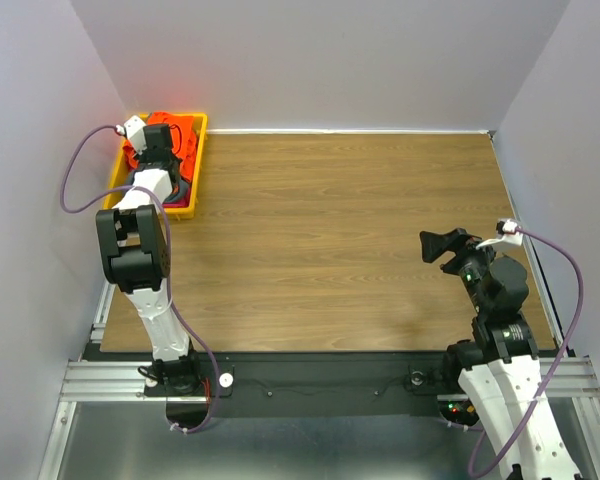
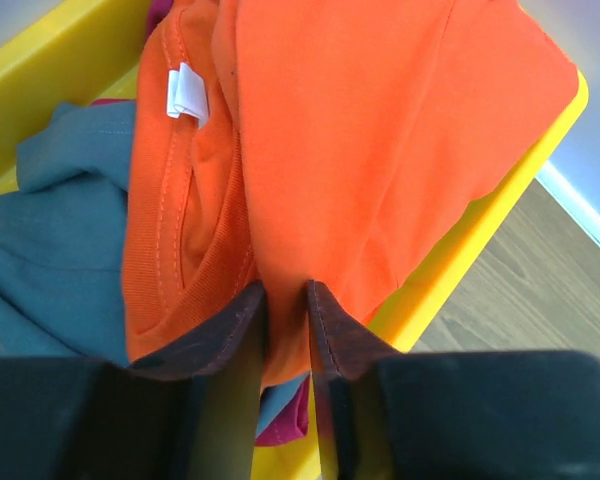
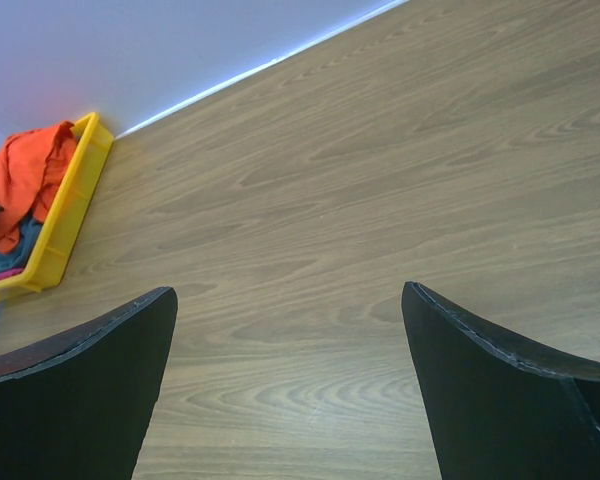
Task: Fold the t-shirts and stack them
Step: Grab the tshirt from the pile
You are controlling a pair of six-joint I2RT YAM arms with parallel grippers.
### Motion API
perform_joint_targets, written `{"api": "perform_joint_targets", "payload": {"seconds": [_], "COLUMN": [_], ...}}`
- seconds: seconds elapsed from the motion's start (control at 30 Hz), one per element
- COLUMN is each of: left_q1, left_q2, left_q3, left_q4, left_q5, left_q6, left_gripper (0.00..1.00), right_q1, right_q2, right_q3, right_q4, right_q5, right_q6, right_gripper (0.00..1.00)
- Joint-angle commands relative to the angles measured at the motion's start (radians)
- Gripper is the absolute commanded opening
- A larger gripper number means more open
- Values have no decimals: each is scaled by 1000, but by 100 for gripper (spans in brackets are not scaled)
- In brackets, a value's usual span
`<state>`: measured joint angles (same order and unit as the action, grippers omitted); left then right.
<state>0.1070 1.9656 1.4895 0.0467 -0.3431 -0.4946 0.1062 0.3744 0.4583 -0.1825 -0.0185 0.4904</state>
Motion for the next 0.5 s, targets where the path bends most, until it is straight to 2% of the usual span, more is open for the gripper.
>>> {"api": "perform_joint_targets", "payload": {"seconds": [0.0, 0.03, 0.17, 0.3, 0.43, 0.47], "left_q1": [6, 7, -1, -61, -194, -263], "left_q2": [-28, -37, -91, -175, -261, -275], "left_q3": [18, 21, 32, 83, 188, 228], "left_q4": [21, 19, 9, -27, -93, -105], "left_q5": [-36, -34, -36, -80, -115, -122], "left_q6": [51, 62, 112, 232, 330, 346], "left_gripper": [14, 0, 0, 0, 0, 0], "right_q1": [7, 7, 9, 7, 7, 9], "right_q2": [1, 0, 3, 17, 44, 50], "right_q3": [37, 37, 56, 86, 126, 135], "right_q4": [18, 17, 8, 6, -2, 0], "right_q5": [-6, -6, -9, -1, 12, 41], "right_q6": [-4, -4, -7, -18, -45, -64], "right_gripper": [100, 100, 100, 100, 100, 100]}}
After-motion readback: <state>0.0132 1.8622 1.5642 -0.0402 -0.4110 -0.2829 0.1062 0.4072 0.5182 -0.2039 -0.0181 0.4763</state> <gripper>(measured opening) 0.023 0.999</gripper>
